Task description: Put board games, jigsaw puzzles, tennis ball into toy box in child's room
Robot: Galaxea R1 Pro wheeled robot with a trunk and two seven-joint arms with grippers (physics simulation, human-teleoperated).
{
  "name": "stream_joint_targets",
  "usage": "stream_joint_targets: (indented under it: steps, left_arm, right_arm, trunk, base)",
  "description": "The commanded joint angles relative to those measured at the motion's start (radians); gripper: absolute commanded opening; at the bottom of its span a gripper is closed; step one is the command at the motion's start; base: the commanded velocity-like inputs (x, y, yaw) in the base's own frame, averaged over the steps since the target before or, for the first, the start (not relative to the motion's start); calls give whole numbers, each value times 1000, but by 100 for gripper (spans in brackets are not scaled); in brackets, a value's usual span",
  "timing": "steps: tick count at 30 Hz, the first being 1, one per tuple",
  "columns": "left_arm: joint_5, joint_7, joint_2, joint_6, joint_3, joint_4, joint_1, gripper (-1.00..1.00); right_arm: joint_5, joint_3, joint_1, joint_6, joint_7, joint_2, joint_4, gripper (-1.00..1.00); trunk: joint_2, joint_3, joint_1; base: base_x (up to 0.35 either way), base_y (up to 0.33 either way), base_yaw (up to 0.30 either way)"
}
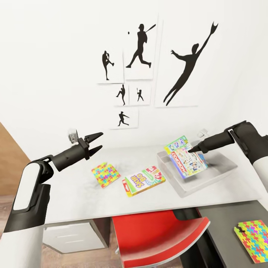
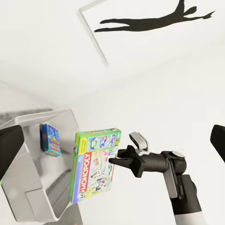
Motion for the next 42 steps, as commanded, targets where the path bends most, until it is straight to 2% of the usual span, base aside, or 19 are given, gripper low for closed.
stream_joint_targets:
  steps: [1, 5, 13, 21, 26, 42]
  left_arm:
    - [11, 10, 0, 4, 1, -1, -2, 100]
    - [11, 10, 0, 4, 1, -1, -7, 100]
    - [10, 10, 0, 5, -1, -1, -10, 100]
    - [10, 10, -1, 8, -12, -1, -13, 100]
    - [11, 10, -1, 9, -19, -1, -14, 100]
    - [11, 10, -2, 11, -22, -1, -15, 100]
  right_arm:
    - [12, 1, -1, 10, 7, 0, -1, -100]
    - [43, 1, -1, 9, 21, 1, -1, -100]
    - [67, 1, -1, 8, 35, 1, -1, -100]
    - [73, 1, -1, 5, 38, 1, -1, -100]
    - [75, 0, -1, -22, 40, 5, -1, -100]
    - [76, 0, -1, -31, 41, 3, -1, -100]
  trunk:
    - [-2, -4, 1]
    - [-2, -10, 1]
    - [-2, -23, 1]
    - [-2, -36, 1]
    - [-2, -44, 1]
    - [-2, -63, 1]
  base:
    - [0, 0, 0]
    - [0, 0, 0]
    - [0, 0, 0]
    - [0, 0, 0]
    - [0, 0, 0]
    - [0, 0, 0]
